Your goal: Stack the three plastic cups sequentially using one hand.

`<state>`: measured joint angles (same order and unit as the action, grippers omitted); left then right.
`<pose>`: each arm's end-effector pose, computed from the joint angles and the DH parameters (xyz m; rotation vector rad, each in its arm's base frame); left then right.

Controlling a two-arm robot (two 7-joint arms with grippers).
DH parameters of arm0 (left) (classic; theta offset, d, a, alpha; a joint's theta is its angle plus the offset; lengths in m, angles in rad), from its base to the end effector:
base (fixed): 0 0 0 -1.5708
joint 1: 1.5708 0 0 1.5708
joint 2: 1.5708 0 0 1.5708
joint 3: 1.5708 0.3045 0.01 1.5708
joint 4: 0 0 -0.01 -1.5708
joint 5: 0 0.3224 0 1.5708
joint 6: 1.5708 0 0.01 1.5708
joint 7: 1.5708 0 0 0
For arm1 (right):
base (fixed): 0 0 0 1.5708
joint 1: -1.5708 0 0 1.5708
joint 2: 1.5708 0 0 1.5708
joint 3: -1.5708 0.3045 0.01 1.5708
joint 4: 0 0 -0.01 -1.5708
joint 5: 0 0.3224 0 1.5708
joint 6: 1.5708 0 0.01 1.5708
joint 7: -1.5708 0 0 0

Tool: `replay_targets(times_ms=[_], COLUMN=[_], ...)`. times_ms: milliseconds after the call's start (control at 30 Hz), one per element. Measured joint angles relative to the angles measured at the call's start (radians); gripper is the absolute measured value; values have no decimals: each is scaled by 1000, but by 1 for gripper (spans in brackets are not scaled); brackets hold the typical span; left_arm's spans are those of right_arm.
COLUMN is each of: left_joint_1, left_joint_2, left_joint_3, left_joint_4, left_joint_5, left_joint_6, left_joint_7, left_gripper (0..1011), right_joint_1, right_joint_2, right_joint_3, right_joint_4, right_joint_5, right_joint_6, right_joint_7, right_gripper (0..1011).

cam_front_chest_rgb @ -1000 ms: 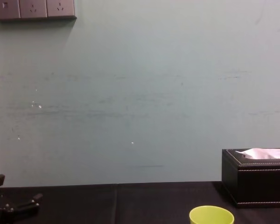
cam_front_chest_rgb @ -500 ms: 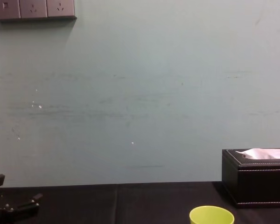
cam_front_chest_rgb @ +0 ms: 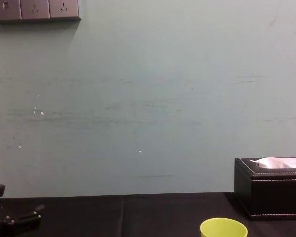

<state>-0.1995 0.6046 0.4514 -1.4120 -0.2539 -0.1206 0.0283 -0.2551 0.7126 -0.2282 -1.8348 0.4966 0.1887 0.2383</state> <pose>0.3733 0.0873 -0.3166 0.3043 -0.2850 1.2479 0.2580 -0.0920 -0.2980 -0.3658 0.1748 -0.9711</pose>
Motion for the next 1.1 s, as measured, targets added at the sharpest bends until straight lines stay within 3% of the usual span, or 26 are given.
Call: replay_targets(times_ms=[367,1100], left_joint_1=[0,0], left_joint_2=[0,0], left_joint_3=[0,0], left_joint_4=[0,0], left_joint_5=[0,0], left_joint_6=[0,0], left_joint_7=[0,0], left_gripper=[1000,1000], right_joint_1=[32,48], right_joint_2=[-71,-156], right_joint_3=[-17,6], right_joint_4=[31,73], right_joint_5=[-78,-122], right_joint_6=[-21,-52], right_joint_7=[-26,-2], right_gripper=[1004,1004])
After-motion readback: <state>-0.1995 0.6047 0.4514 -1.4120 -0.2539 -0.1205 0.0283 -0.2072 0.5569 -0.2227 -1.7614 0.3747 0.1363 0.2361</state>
